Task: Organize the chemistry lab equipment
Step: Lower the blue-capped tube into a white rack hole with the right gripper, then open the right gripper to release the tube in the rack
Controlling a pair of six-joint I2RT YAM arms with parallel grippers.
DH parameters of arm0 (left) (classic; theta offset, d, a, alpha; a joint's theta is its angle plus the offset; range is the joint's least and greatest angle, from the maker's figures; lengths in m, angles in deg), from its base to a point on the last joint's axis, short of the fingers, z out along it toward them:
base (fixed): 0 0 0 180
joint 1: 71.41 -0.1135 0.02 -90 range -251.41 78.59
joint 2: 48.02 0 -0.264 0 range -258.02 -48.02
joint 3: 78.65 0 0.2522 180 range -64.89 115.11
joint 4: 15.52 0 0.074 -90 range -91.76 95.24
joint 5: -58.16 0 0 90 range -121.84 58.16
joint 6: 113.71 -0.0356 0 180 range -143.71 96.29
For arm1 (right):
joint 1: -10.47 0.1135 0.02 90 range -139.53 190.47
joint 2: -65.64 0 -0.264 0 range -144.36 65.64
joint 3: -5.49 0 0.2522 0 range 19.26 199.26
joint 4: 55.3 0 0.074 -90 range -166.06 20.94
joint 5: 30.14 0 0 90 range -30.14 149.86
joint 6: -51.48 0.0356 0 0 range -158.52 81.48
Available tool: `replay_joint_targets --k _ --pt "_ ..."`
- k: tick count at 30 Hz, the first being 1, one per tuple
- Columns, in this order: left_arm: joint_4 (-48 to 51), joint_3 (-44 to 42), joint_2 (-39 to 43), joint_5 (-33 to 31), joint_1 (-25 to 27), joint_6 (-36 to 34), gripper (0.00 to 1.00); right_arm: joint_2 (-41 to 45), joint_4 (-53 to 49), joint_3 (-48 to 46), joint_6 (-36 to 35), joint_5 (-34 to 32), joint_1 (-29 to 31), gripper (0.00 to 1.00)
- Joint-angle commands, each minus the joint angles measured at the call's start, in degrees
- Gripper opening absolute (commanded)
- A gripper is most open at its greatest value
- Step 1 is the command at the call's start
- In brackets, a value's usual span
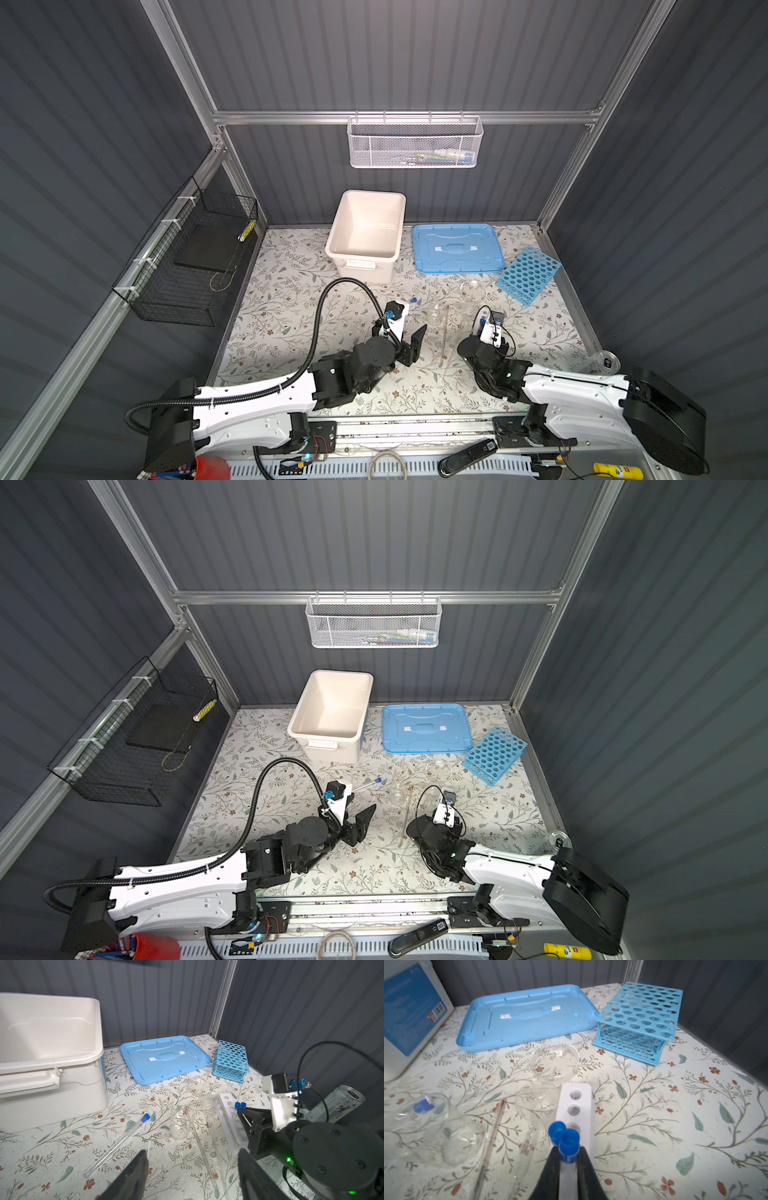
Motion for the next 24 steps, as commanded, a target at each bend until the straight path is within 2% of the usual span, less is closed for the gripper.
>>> replay_joint_targets --k 1,12,24 --pt "-1.36 -1.2 1.2 -1.34 -0.21 -1.03 0.69 -0.62 -3.96 0.78 0.33 1.58 -0.06 0.16" --pt "-1.89 -1.46 0.86 -1.58 -0.22 -1.27 0.69 1.58 -4.2 0.18 0.23 0.86 -0.06 0.24" --pt "-2.24 -1.11 -0.17 -1.43 -0.18 -1.22 0.69 4.37 -3.92 -0.52 -0.29 0.89 -0.06 0.38"
